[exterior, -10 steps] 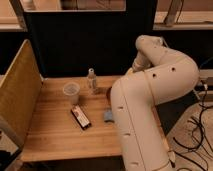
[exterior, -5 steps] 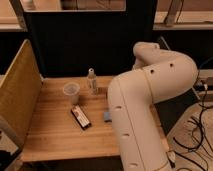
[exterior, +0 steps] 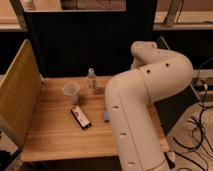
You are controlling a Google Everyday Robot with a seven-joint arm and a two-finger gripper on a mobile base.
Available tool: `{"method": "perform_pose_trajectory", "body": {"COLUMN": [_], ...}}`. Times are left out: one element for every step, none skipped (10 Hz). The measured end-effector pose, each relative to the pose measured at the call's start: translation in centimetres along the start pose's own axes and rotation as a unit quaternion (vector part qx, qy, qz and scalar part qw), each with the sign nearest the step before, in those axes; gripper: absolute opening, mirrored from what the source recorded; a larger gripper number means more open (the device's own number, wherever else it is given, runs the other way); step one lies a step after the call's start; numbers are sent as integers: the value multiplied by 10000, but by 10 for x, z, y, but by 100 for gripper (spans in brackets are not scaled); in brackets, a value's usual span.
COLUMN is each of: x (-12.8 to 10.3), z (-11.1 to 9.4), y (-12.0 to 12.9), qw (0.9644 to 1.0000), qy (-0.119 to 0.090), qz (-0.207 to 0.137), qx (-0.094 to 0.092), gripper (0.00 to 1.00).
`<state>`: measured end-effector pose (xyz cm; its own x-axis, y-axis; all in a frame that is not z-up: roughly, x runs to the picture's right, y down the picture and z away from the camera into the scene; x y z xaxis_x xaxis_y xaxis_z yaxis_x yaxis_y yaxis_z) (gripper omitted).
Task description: Pick up the ceramic bowl
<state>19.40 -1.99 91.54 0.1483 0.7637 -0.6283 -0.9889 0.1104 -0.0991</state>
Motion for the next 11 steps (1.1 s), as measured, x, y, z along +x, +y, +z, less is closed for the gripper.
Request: {"method": "perform_pose_trajectory", "body": {"x": [5,9,11,12,13,14,17,20,24,26,29], "z": [13,24,31,39,48,54,62,71,79,83,86], "y": [0,-1,-3,-4,-7,-8,-8,-6,-2,3,9], "qw": [9999,9996,9993,9990,9984,9979,9971,9963,9951,9942,9930], "qy": [147,259,331,399,481,546,648,753,888,958,1037], "qz": [16,60,104,151,249,305,365,397,442,469,454], "qx": [29,64,98,131,162,166,157,146,52,-103,-345], "gripper": [80,80,80,80,80,80,80,80,78,73,62]}}
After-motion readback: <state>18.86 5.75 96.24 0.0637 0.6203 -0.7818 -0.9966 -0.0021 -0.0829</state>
